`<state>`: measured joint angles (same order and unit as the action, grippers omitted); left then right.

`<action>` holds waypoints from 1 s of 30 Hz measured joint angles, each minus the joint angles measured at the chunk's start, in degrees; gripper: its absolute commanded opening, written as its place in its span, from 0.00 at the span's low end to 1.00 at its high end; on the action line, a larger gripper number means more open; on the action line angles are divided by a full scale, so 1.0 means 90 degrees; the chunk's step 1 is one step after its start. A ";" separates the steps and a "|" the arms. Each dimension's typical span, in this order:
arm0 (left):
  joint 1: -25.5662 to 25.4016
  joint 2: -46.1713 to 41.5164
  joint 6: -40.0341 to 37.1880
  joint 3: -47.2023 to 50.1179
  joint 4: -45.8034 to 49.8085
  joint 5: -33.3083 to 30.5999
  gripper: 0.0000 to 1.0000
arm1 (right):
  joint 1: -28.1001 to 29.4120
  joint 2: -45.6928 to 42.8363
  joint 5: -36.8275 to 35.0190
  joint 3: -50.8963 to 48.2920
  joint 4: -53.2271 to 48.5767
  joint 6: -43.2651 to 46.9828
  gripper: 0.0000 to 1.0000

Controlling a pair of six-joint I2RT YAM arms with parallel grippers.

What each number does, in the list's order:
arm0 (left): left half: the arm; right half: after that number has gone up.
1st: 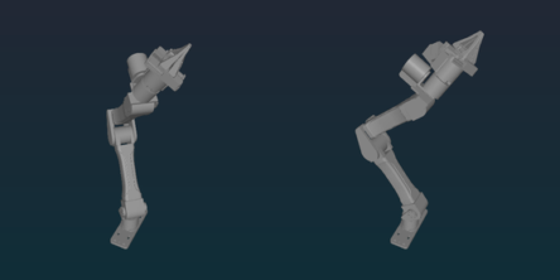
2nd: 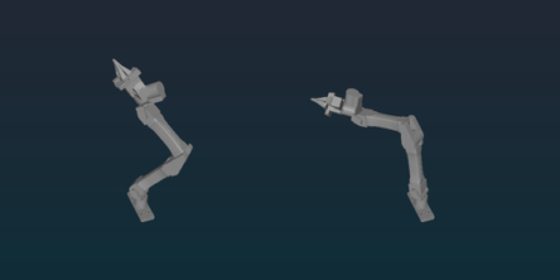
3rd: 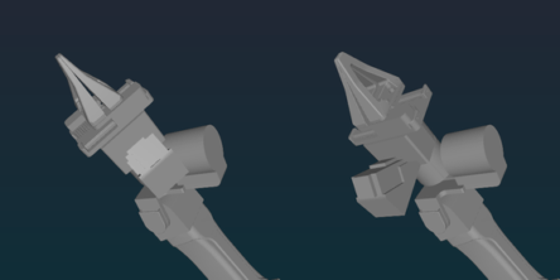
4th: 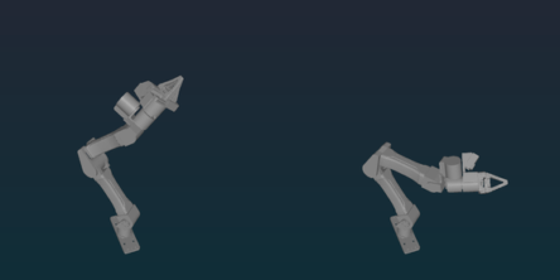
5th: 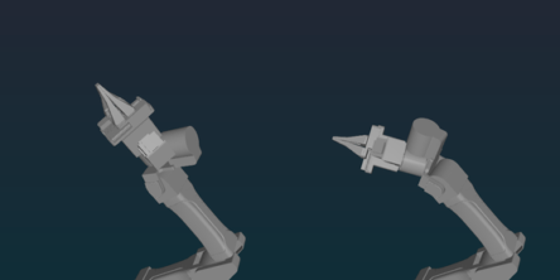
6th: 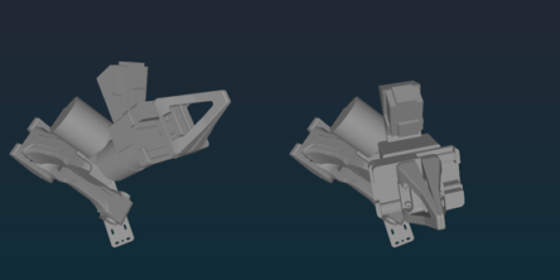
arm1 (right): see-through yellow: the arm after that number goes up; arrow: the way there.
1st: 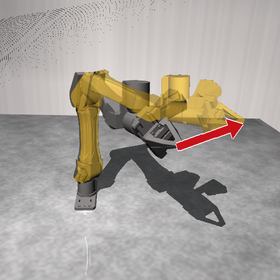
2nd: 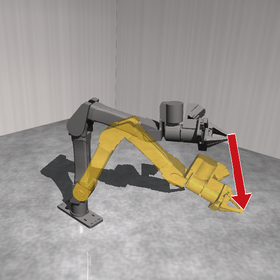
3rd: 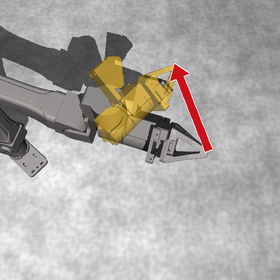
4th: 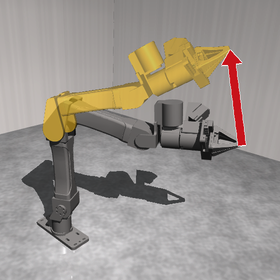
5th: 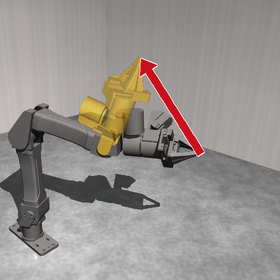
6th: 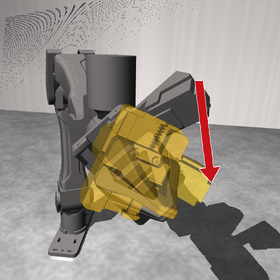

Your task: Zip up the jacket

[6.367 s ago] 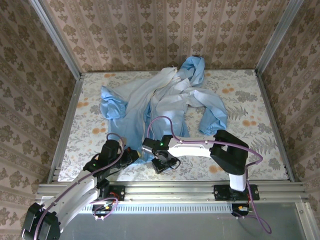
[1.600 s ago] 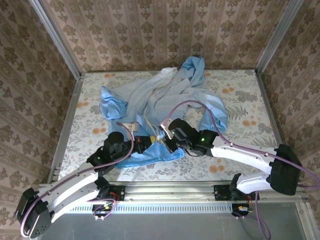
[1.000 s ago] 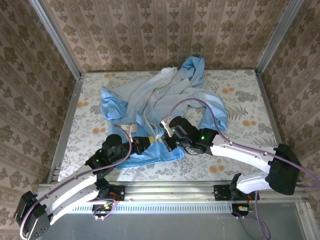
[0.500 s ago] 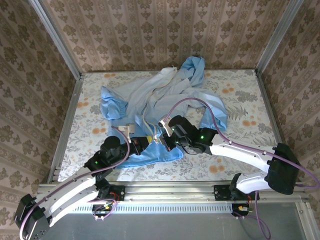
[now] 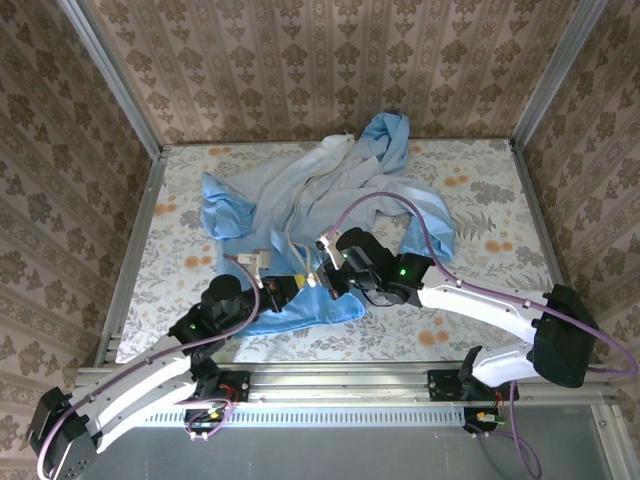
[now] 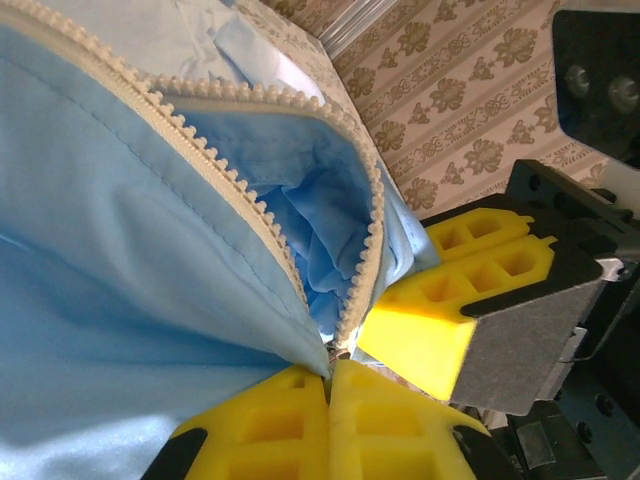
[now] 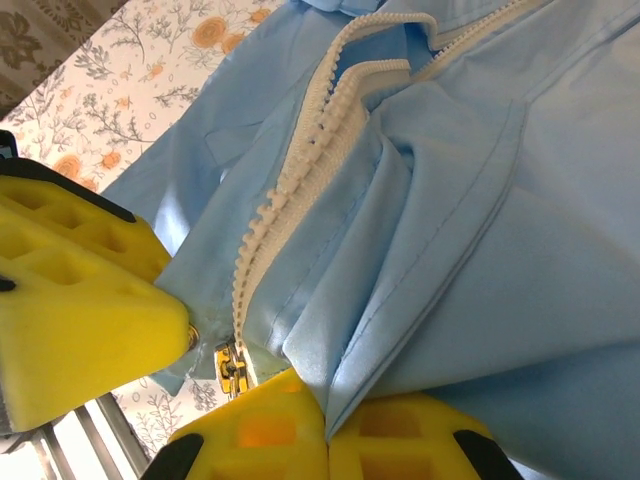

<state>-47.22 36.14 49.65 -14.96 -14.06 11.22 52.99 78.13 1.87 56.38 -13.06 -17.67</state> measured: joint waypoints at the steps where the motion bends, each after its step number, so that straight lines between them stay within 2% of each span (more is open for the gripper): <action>1: 0.0002 -0.0087 -0.0002 0.0000 0.0053 -0.0024 0.00 | -0.0041 0.0000 0.0070 0.0000 0.0039 -0.0041 0.00; 6: 0.0104 -0.0461 -0.0002 0.0000 0.0277 -0.0078 0.00 | -0.0296 0.0036 0.0304 0.0015 0.0090 -0.0223 0.00; 13: 0.0097 -0.0321 0.0002 0.0000 0.0515 -0.0141 0.00 | -0.0469 0.1037 0.0321 0.0328 -0.0651 -0.0454 0.00; 21: -0.0726 0.1064 0.0002 0.0005 0.0010 -0.0685 0.00 | -0.0466 0.1530 0.0517 0.0328 -0.1001 -0.0755 0.02; 25: -0.0852 0.1821 0.0005 0.0102 -0.0457 -0.0940 0.00 | -0.0466 0.1528 0.0709 0.0231 -0.0814 -0.0826 0.05; 30: -0.0877 0.2263 0.0056 0.0335 -0.0792 -0.1185 0.00 | -0.0466 0.1528 0.0950 -0.0039 -0.0612 -0.0882 0.11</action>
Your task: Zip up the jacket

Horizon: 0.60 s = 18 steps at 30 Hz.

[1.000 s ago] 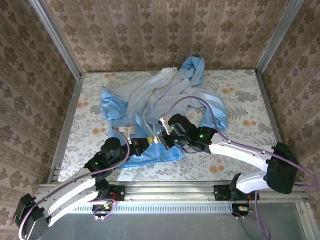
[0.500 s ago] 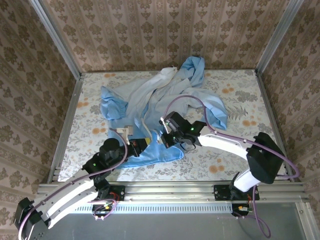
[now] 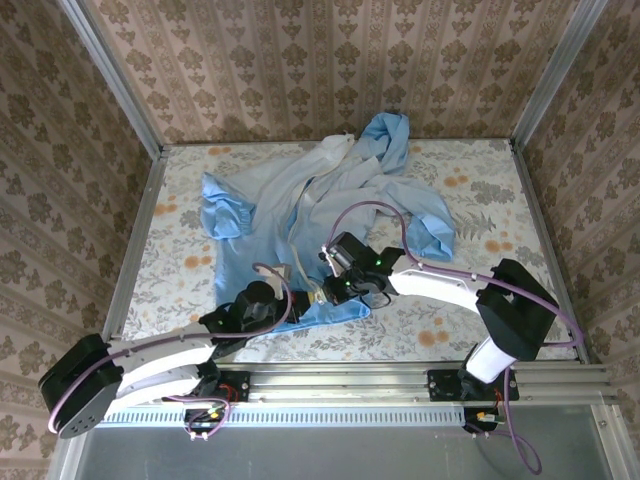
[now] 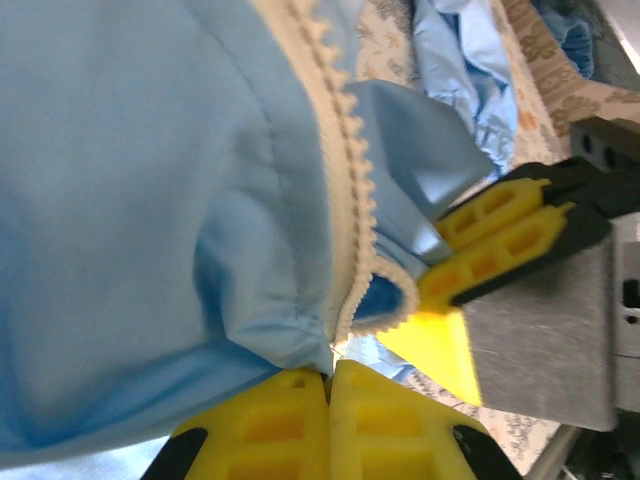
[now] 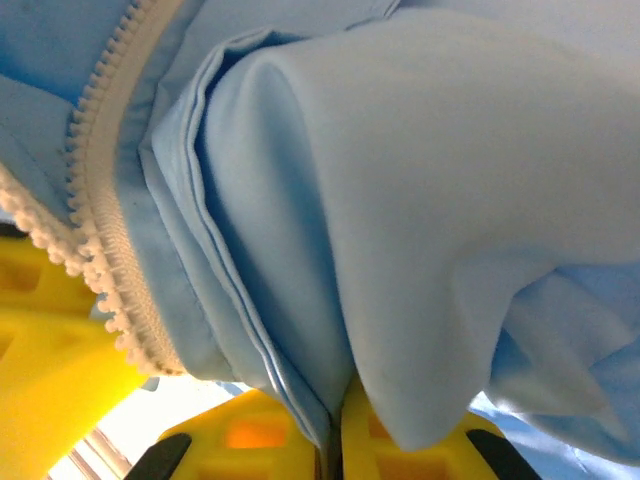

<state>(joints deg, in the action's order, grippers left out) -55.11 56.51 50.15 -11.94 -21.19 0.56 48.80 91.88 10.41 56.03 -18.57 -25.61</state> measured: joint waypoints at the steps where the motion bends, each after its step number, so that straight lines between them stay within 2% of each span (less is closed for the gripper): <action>1: 0.0000 0.0029 0.0019 0.0039 -0.0034 -0.0049 0.00 | 0.0000 0.0000 0.0068 -0.0058 0.0056 -0.0007 0.14; 12: -0.0189 0.0534 0.0202 0.0248 -0.0478 -0.0313 0.00 | 0.0000 0.0063 0.0772 -0.0571 0.0908 -0.0148 0.33; 18: -0.0255 0.1105 0.0345 0.0250 -0.0784 -0.0384 0.00 | 0.0000 0.0160 0.1175 -0.0974 0.1494 -0.0228 0.37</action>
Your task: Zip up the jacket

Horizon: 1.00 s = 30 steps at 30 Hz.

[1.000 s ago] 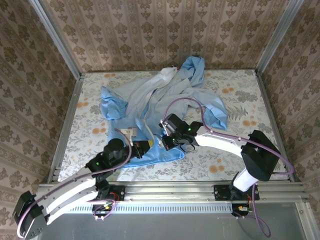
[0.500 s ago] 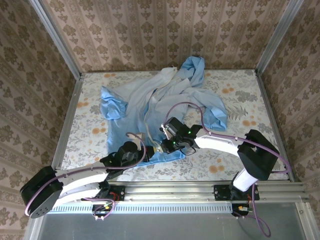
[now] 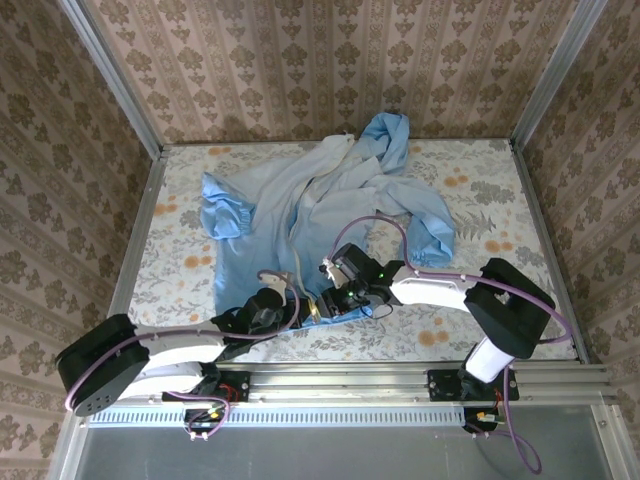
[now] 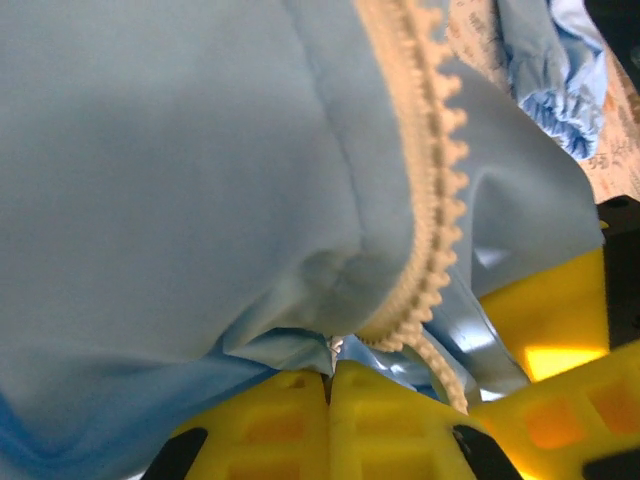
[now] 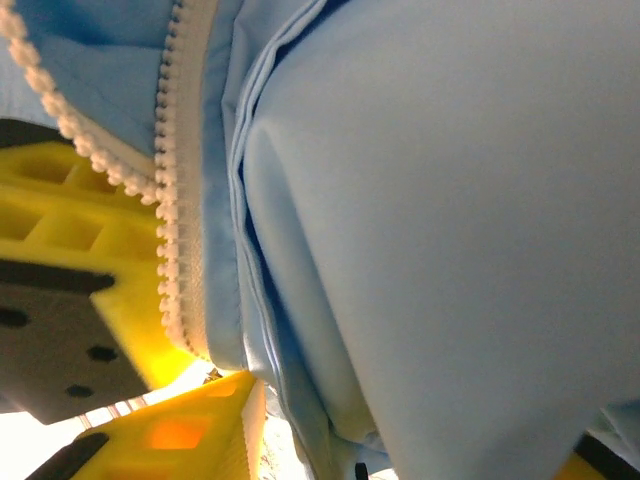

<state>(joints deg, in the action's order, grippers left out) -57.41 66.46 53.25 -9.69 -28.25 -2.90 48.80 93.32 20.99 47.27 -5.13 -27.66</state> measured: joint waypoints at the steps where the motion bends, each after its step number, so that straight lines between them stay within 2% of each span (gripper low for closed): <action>1: -0.0002 0.0090 0.0029 0.0000 -0.0046 0.0000 0.00 | 0.0000 0.0022 0.0075 -0.0070 0.0126 -0.0027 0.39; 5: -0.0005 0.0376 0.0141 0.0000 -0.0204 -0.0017 0.00 | 0.0000 0.0095 0.0325 -0.0279 0.0554 -0.0138 0.44; 10: -0.0005 0.0522 0.0282 0.0066 -0.0372 -0.0046 0.00 | 0.0121 0.0294 0.0406 -0.0362 0.0896 -0.0143 0.43; 11: -0.0005 0.0527 0.0296 0.0073 -0.0386 -0.0046 0.00 | 0.0168 0.0367 0.0406 -0.0362 0.0942 -0.0143 0.40; 14: 0.0002 0.0527 0.0323 0.0095 -0.0389 -0.0085 0.00 | 0.0267 0.0539 0.0393 -0.0338 0.1151 -0.0158 0.18; 17: 0.0002 0.0525 0.0369 0.0117 -0.0391 -0.0095 0.00 | 0.0328 0.0646 0.0362 -0.0376 0.1389 -0.0323 0.01; 21: 0.0078 0.0338 0.0413 0.0148 -0.0389 -0.0032 0.00 | 0.0335 0.0444 0.0209 -0.0571 0.1576 -0.0471 0.00; 24: 0.0345 -0.0321 0.0418 0.0231 -0.0204 0.0158 0.00 | 0.0333 -0.0039 -0.0044 -0.0661 0.1445 -0.0401 0.00; 30: 0.0872 -0.2676 0.0189 0.0119 0.1158 0.0384 0.00 | 0.0158 -0.1467 -0.0379 -0.0685 0.1173 -0.0022 0.00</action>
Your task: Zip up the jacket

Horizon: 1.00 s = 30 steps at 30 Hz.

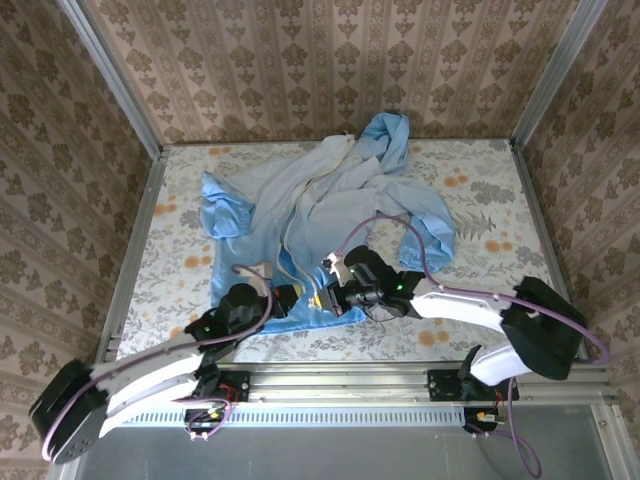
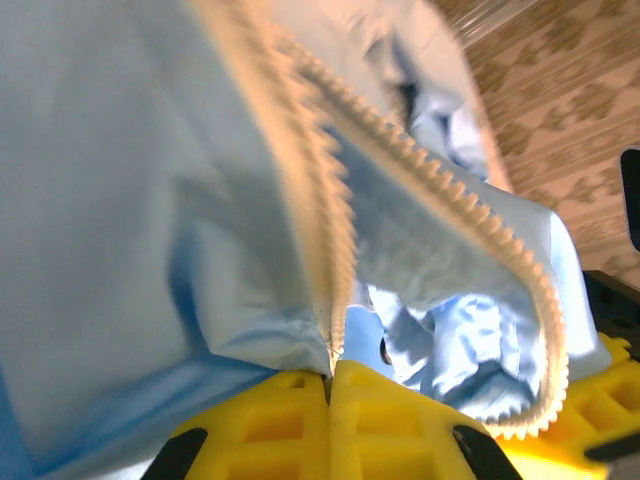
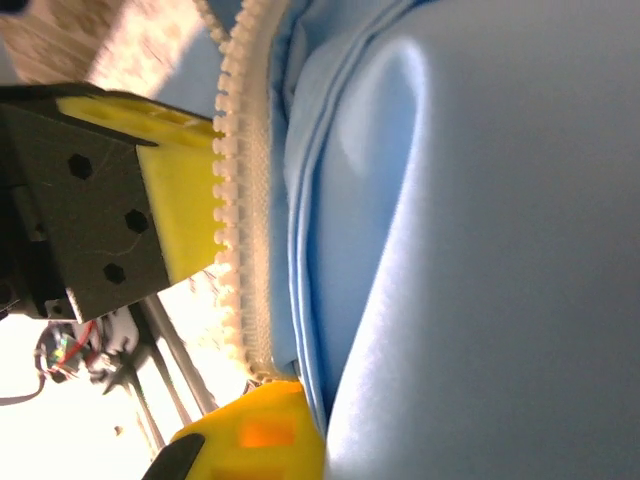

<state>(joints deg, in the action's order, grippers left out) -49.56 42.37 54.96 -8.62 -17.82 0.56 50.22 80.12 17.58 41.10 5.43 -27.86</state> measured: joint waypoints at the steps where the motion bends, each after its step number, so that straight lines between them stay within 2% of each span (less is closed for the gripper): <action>1: 0.0078 -0.0435 -0.0070 -0.0034 0.0204 0.0044 0.00 | -0.0034 -0.0182 -0.0012 0.0000 -0.0036 0.0109 0.00; 5: 0.0391 -0.1644 -0.0211 -0.0058 0.0653 0.0284 0.00 | -0.0141 -0.0651 -0.0051 0.0066 -0.0255 0.0665 0.00; 8: 0.0476 -0.1858 -0.0379 -0.0197 0.0804 0.0525 0.00 | -0.0182 -0.0794 -0.0053 0.0151 -0.0423 0.1112 0.00; 13: 0.0476 -0.1292 -0.0755 -0.0743 0.0855 0.1110 0.00 | -0.0219 -0.0835 -0.0051 0.0398 -0.0644 0.1780 0.00; 19: 0.0476 -0.0347 -0.0930 -0.1013 0.0287 0.1644 0.00 | -0.0219 -0.0862 -0.0051 0.0476 -0.0653 0.2210 0.00; 30: 0.0469 -0.0517 -0.1020 -0.1015 0.0068 0.1749 0.00 | -0.0265 -0.0862 -0.0051 0.0610 -0.0651 0.2268 0.00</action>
<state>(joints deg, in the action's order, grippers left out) -45.34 37.71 45.78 -17.76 -17.21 16.29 47.83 72.36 17.12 46.59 -0.43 -7.44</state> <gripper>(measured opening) 0.037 0.023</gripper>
